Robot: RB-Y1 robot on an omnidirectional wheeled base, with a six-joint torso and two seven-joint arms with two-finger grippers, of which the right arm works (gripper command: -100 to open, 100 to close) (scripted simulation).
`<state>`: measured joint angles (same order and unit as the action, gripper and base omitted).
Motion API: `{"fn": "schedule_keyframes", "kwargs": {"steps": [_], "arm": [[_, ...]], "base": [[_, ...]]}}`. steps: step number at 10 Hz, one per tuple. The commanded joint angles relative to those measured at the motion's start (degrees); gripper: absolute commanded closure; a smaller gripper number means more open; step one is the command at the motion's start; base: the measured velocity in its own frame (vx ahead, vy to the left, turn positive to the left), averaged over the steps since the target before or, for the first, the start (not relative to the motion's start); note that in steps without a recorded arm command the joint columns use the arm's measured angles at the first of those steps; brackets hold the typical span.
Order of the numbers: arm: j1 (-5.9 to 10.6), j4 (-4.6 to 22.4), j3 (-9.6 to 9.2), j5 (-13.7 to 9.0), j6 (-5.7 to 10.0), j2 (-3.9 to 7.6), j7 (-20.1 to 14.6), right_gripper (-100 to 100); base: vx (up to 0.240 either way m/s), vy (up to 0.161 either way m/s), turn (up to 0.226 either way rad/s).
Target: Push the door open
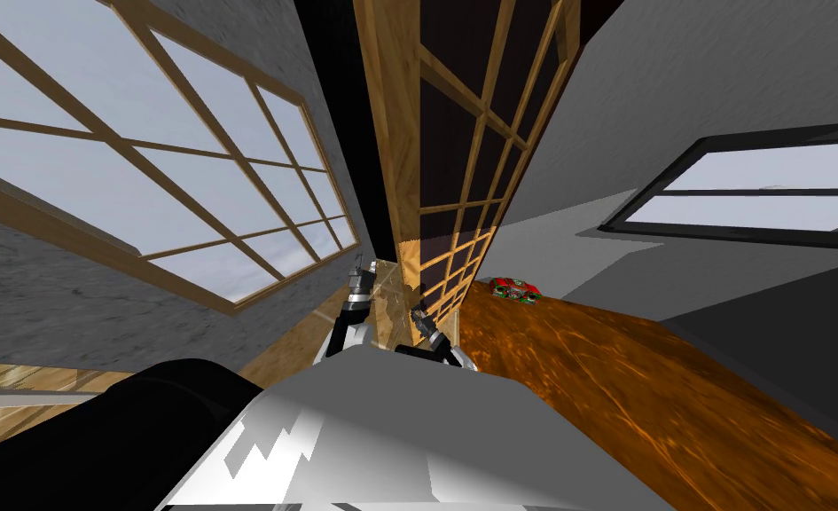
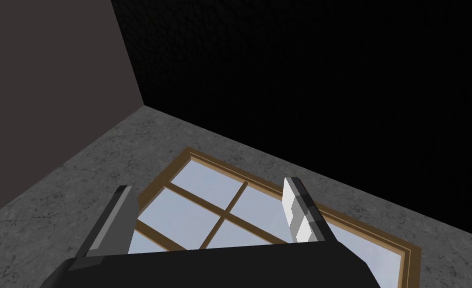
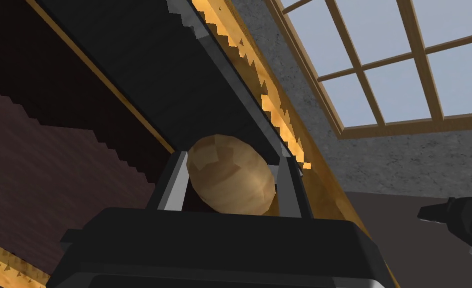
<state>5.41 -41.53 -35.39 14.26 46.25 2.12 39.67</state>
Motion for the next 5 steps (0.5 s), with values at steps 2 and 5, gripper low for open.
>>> {"fn": "schedule_keyframes", "kwargs": {"steps": [2, 5], "arm": [[0.3, 0.13, -1.24, -1.38, 0.12, 0.1, -4.26, 100], [0.41, 0.17, -1.81, -2.04, 0.14, 0.2, -7.42, 100]], "base": [[0.011, 0.025, -0.028], [0.001, 0.015, -0.031]]}}
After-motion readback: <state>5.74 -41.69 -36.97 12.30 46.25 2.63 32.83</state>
